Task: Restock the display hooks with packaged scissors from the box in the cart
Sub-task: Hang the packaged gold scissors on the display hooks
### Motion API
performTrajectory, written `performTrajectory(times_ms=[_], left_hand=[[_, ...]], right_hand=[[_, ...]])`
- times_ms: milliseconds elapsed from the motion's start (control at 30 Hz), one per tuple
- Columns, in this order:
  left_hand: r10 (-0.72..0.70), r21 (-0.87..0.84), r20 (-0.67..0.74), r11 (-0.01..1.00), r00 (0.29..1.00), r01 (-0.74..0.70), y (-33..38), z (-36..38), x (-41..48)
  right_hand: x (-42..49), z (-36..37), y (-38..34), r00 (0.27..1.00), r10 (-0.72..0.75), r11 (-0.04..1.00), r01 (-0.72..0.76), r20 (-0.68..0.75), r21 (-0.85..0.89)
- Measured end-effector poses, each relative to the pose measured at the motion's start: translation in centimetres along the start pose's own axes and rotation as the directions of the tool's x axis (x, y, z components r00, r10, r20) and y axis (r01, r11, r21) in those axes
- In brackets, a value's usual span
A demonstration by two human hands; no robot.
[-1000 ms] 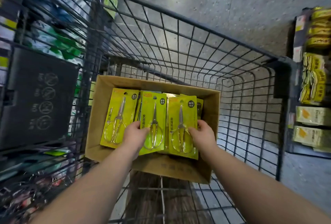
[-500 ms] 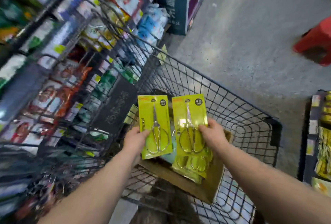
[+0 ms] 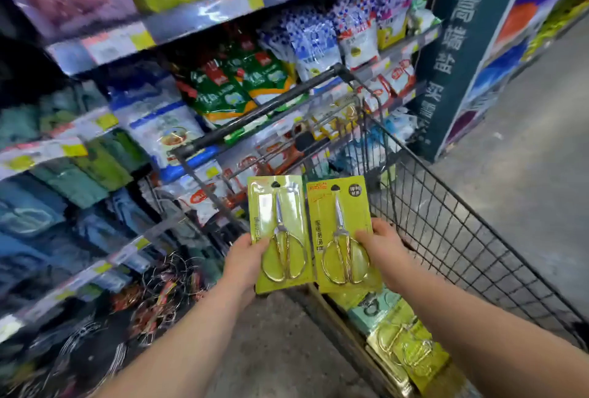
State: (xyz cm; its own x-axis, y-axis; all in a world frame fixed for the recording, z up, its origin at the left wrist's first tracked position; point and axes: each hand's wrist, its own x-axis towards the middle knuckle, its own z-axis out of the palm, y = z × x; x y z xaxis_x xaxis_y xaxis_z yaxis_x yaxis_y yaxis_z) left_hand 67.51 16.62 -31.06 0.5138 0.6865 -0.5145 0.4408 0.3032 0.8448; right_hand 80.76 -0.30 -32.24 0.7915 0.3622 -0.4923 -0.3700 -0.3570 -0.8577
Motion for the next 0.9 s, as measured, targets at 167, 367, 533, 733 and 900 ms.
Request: performTrajectory(times_ms=[167, 367, 533, 733, 900], left_hand=[[0.057, -0.130, -0.201, 0.988, 0.978, -0.084, -4.1, -13.2, -5.8], [0.021, -0.280, -0.435, 0.947, 0.900, -0.157, -9.8, -27.8, -16.4], [-0.009, -0.302, -0.610, 0.927, 0.792, -0.222, -14.7, -38.5, -24.0], [-0.147, -0.424, -0.731, 0.863, 0.667, -0.274, -21.1, -46.9, -29.0], [-0.230, -0.499, -0.778, 0.792, 0.585, -0.352, -22.6, -51.4, -32.3]], right_hand=[[-7.4, 10.0, -1.0, 0.980, -0.102, 0.986, 0.123, 0.168, -0.115], [-18.7, 23.1, -0.3, 0.890, -0.196, 0.952, 0.273, 0.411, -0.139], [-27.0, 33.1, 1.8, 0.778, -0.178, 0.929, 0.335, 0.602, -0.159], [-34.1, 41.9, 3.1, 0.656, -0.130, 0.900, 0.392, 0.744, -0.188], [-37.5, 49.0, 4.3, 0.536, -0.096, 0.851, 0.482, 0.839, -0.210]])
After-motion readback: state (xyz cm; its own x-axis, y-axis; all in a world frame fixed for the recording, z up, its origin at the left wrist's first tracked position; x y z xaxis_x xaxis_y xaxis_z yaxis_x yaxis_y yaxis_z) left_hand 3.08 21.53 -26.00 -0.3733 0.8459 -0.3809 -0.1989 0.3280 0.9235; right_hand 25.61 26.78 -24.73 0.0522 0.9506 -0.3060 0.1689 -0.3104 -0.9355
